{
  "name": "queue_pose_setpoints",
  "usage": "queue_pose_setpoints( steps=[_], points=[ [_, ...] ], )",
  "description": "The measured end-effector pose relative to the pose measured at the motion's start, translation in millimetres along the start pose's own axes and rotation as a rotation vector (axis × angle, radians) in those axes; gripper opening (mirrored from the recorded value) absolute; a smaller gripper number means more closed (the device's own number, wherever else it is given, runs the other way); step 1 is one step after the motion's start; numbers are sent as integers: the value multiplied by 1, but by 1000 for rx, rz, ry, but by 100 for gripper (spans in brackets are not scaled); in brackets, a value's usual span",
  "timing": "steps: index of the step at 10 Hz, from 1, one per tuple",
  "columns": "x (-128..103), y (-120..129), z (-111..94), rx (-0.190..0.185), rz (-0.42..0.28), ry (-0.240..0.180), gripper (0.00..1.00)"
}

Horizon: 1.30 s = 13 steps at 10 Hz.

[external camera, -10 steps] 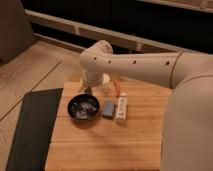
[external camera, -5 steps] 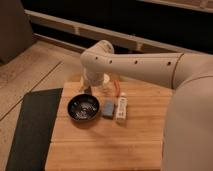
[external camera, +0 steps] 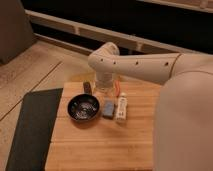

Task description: Push the ceramic bowl across the table

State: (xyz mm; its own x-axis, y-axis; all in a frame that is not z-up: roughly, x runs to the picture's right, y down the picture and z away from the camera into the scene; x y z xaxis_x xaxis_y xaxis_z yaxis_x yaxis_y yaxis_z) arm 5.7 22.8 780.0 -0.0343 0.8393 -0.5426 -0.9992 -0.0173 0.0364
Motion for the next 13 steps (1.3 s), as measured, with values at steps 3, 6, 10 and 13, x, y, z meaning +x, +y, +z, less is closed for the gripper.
queue_pose_setpoints(
  steps=[3, 6, 10, 13],
  points=[
    [2, -23, 49, 43, 83, 120, 65],
    [12, -47, 87, 122, 137, 262, 65],
    [15, -37, 116, 194, 88, 432, 65],
    [9, -20, 131, 223, 23, 502, 65]
  ],
)
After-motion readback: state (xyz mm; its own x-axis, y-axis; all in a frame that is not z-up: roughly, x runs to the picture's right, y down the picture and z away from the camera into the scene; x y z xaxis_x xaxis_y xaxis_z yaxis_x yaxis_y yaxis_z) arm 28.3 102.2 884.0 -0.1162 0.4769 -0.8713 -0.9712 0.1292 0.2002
